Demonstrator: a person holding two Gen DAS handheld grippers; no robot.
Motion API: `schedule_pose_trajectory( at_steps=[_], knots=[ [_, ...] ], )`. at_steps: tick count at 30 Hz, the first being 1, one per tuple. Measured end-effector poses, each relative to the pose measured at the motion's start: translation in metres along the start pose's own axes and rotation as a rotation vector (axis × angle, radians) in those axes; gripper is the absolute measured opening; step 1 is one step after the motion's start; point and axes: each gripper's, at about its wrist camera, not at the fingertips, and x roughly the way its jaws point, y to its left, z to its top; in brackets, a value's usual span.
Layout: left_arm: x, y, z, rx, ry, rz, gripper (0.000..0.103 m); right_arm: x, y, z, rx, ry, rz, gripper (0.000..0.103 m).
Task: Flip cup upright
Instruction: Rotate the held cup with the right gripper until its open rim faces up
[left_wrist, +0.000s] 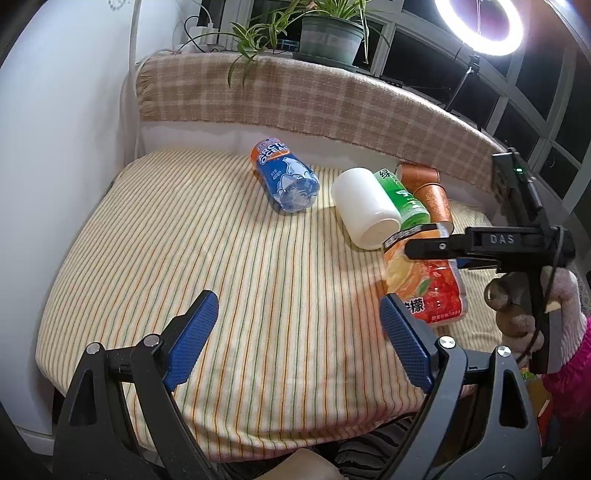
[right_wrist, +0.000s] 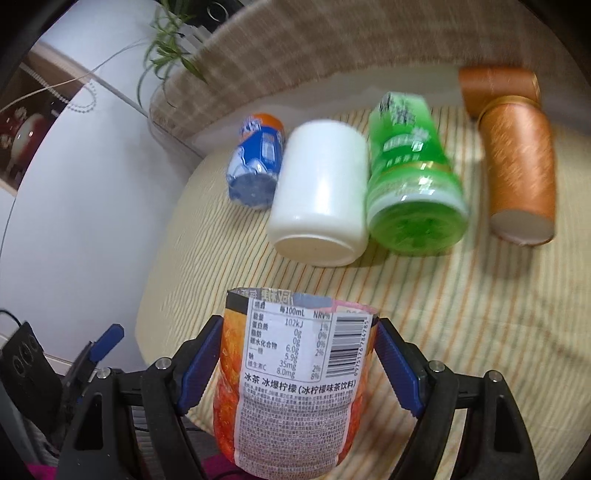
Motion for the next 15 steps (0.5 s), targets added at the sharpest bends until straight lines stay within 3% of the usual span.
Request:
schedule_pose_trajectory(
  at_steps=[4, 15],
  knots=[
    [0.001, -0.002, 0.000, -0.001, 0.004, -0.005, 0.091, -0.020, 0.007, -0.003, -0.068, -0.111, -0.082, 0.082],
    [0.001, -0.004, 0.000, 0.004, 0.003, -0.006, 0.091, -0.041, 0.019, -0.020, -0.174, -0.270, -0.198, 0.082]
  ],
)
